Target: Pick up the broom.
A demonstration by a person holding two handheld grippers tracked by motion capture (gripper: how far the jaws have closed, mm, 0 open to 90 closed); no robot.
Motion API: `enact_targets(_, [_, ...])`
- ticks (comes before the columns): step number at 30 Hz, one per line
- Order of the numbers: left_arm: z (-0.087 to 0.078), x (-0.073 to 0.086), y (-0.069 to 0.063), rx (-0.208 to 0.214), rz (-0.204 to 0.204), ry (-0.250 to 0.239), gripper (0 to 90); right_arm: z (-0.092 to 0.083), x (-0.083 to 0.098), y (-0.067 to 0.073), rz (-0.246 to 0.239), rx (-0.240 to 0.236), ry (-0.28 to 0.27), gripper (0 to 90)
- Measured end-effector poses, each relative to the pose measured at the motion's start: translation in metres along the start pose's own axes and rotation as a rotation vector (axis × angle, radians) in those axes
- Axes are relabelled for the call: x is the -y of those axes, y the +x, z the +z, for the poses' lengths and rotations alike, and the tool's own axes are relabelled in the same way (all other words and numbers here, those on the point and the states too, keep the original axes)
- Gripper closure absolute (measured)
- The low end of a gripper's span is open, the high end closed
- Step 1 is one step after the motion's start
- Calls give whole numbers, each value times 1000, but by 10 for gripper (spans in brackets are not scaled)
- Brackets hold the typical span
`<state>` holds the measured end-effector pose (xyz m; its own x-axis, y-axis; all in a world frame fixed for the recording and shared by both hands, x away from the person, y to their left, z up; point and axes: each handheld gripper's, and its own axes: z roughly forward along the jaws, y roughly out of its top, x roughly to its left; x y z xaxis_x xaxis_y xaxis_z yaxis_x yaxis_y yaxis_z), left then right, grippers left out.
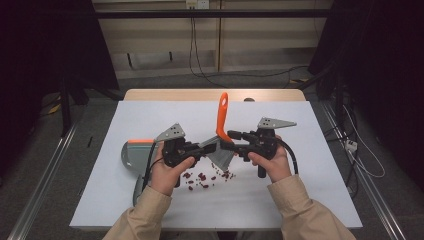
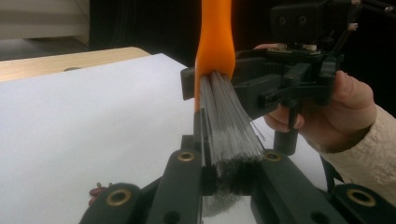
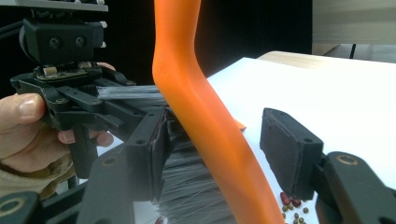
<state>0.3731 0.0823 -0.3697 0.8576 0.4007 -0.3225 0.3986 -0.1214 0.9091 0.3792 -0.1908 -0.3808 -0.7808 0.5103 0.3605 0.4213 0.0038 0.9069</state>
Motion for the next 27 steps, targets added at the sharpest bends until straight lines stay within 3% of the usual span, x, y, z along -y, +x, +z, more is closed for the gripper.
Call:
enact_targets(9, [2,1,0,9,0,5,847,-1,3,-1,-14,-27,36,505])
enact_targets(17, [-1,0,3,5,-2,-16,847,-9,2,-1,12,-63,60,668])
enact_targets(19, [0,0,4,9,-2,-15,845,-10,2,2,0,-51,79,680])
enact_targets(22, [0,0,5,9,0,-27,813,-11,0,5,-2,-32,108,691])
enact_targets(27, [-3,-1,6,-25,13,-43,696,-18,-2,4,-5,-22,100,693])
